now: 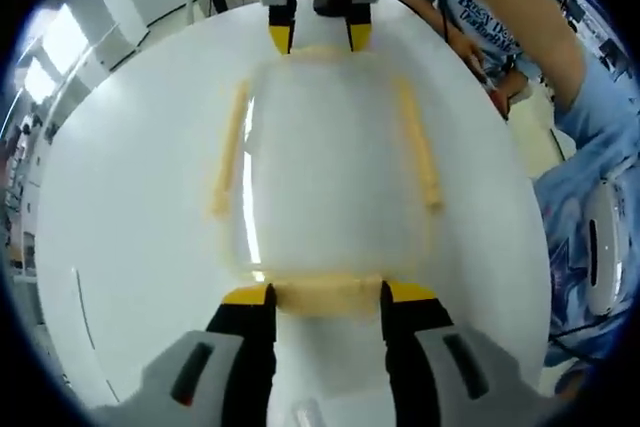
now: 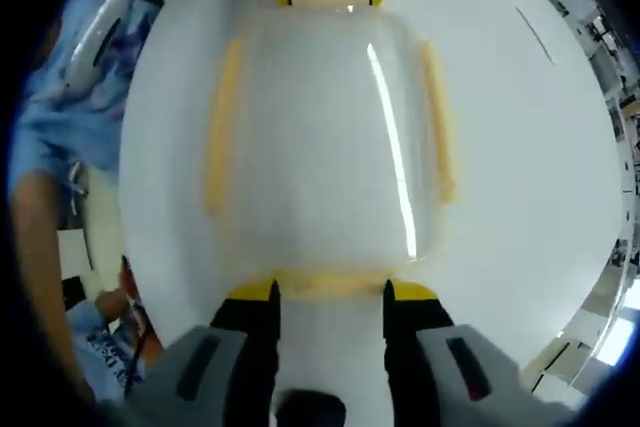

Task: Snap each plastic latch of the storage box into its locked position after aligning the lid with the box until every specified latch is closed and the lid sits flush.

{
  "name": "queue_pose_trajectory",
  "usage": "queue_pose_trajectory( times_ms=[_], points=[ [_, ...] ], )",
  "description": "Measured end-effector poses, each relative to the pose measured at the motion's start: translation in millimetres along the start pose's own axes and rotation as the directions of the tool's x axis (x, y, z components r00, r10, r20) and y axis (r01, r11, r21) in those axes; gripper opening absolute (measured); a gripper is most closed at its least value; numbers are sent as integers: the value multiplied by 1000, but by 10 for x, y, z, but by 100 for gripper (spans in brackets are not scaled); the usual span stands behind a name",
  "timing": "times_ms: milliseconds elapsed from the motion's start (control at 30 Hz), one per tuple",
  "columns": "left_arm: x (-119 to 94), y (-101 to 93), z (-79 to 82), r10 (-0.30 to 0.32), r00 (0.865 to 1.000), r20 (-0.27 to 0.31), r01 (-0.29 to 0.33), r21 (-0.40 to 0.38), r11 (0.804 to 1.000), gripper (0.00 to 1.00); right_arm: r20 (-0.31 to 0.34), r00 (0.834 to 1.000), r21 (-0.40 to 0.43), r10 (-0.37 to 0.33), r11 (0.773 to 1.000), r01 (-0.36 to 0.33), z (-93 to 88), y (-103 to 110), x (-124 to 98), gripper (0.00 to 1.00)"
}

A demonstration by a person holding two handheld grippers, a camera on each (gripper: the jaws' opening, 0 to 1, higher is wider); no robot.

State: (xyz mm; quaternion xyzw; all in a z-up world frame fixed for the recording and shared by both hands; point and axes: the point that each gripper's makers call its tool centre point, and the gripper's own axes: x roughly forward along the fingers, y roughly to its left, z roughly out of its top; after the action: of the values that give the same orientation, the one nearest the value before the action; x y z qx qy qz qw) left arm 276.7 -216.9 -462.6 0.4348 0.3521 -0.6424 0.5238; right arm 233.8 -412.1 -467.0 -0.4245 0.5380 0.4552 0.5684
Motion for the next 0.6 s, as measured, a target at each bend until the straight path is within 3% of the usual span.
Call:
queue_pose_trajectory(
  times_ms=[133, 467, 600],
  points=[
    [-14, 13, 5, -17, 999, 27, 17, 7, 1000, 40, 8, 1000, 13, 0, 1000, 0, 12, 9, -1, 40],
    [-82, 34, 51, -44, 999, 29, 44, 7, 999, 40, -3, 1000, 25, -3, 1000, 3, 3, 21, -8, 41],
    [-223, 21, 93, -35, 999, 27, 35, 8, 999, 40, 17, 1000, 63, -6, 998, 5, 43, 81, 6, 41]
  ],
)
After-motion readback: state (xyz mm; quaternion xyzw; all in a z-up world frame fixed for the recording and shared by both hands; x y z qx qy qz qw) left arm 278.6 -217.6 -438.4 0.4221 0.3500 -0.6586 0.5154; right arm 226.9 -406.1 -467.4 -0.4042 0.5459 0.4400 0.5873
